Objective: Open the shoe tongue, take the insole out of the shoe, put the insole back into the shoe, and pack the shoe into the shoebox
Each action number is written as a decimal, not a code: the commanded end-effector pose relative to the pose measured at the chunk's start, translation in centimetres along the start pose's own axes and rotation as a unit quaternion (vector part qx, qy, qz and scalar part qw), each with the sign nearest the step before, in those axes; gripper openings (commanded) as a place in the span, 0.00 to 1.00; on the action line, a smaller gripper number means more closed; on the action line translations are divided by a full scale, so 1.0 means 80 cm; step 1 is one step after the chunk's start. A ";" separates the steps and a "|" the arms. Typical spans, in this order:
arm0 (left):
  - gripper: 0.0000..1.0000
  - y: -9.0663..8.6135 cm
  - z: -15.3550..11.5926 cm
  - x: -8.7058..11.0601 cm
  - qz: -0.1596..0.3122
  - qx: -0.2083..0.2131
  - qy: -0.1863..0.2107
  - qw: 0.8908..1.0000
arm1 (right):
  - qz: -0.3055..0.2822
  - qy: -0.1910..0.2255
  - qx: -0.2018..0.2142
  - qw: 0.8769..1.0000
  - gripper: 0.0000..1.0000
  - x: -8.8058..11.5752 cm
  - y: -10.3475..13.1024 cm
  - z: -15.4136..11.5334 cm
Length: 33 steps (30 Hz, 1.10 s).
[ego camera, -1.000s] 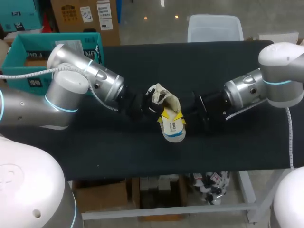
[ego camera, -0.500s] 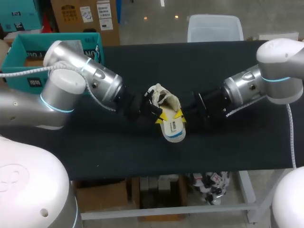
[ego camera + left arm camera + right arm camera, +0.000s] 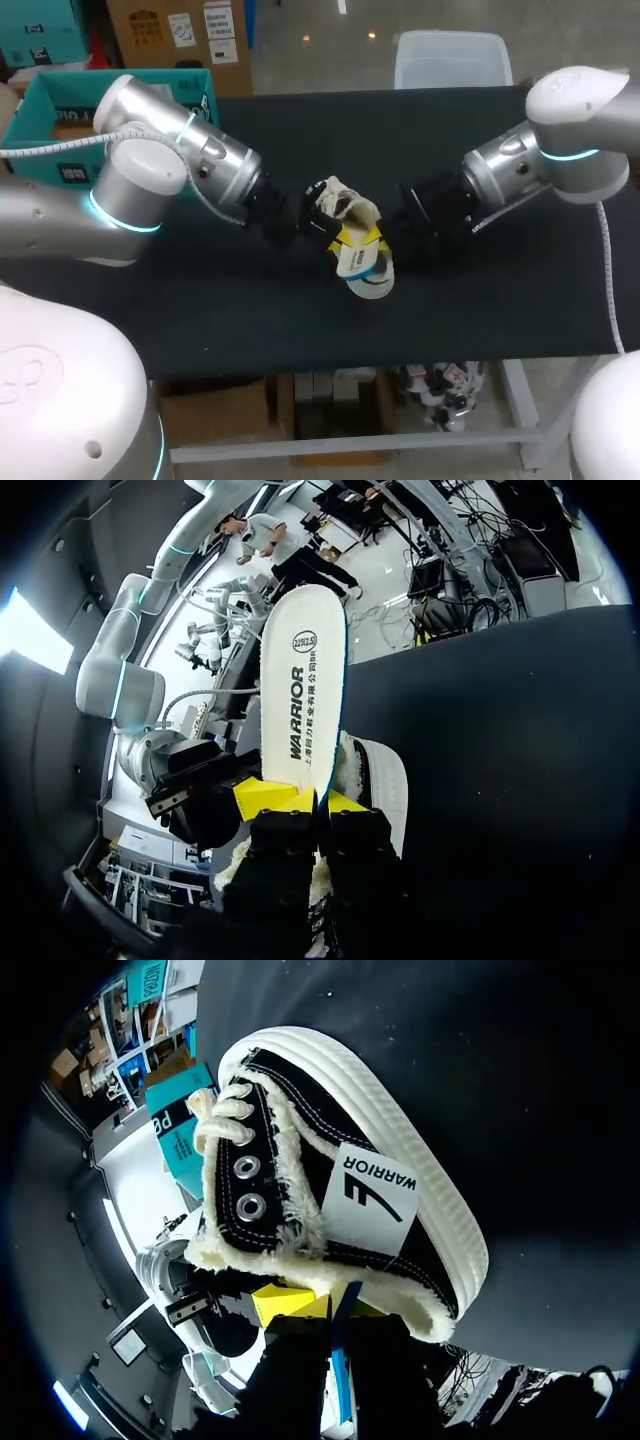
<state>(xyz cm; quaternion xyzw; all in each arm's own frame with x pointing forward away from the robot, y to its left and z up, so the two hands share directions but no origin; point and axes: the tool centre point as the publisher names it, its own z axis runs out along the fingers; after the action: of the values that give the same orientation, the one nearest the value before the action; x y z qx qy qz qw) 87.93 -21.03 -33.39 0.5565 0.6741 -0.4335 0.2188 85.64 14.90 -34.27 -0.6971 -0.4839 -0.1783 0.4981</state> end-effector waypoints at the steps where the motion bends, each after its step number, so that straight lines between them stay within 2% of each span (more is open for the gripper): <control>1: 0.00 0.009 0.012 -0.005 -0.003 0.002 0.000 1.000 | 0.006 -0.006 0.015 1.000 0.00 0.007 0.015 0.006; 10: 0.00 0.001 0.023 -0.007 0.001 0.010 0.000 1.000 | 0.011 0.008 0.027 1.000 0.00 -0.002 0.025 0.007; 14: 0.00 0.004 0.030 -0.002 -0.004 -0.006 0.012 1.000 | 0.012 0.010 0.026 1.000 0.00 -0.003 0.026 0.005; 20: 0.00 0.007 0.029 0.000 -0.009 -0.015 0.010 1.000 | 0.011 0.007 0.026 1.000 0.00 -0.001 0.023 0.005; 21: 0.00 0.007 0.029 0.000 -0.009 -0.015 0.009 1.000 | 0.011 0.008 0.026 1.000 0.12 -0.002 0.021 0.004; 22: 0.00 0.006 0.028 0.000 -0.009 -0.016 0.008 1.000 | 0.012 0.011 0.025 1.000 0.30 -0.002 0.019 0.003; 23: 0.00 0.006 0.028 0.000 -0.010 -0.016 0.008 1.000 | 0.012 0.013 0.023 1.000 0.43 -0.003 0.016 0.002; 25: 0.00 0.006 0.026 0.000 -0.010 -0.016 0.006 1.000 | 0.011 0.016 0.019 1.000 0.84 -0.005 0.009 0.000; 26: 0.00 0.005 0.026 0.000 -0.011 -0.017 0.006 1.000 | 0.010 0.017 0.018 1.000 0.87 -0.007 0.006 -0.002; 30: 0.00 0.003 0.023 0.001 -0.012 -0.015 -0.001 1.000 | 0.011 0.028 0.002 1.000 0.84 -0.018 -0.007 -0.013; 33: 0.00 0.002 0.021 0.002 -0.013 -0.017 -0.002 1.000 | 0.012 0.037 -0.004 0.999 0.64 -0.025 -0.013 -0.019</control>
<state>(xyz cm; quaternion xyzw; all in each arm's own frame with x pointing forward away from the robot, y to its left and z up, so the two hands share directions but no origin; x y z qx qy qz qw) 87.91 -22.39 -34.24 0.5456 0.6875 -0.4260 0.2195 85.53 13.65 -34.73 -0.6896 -0.4653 -0.1828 0.5240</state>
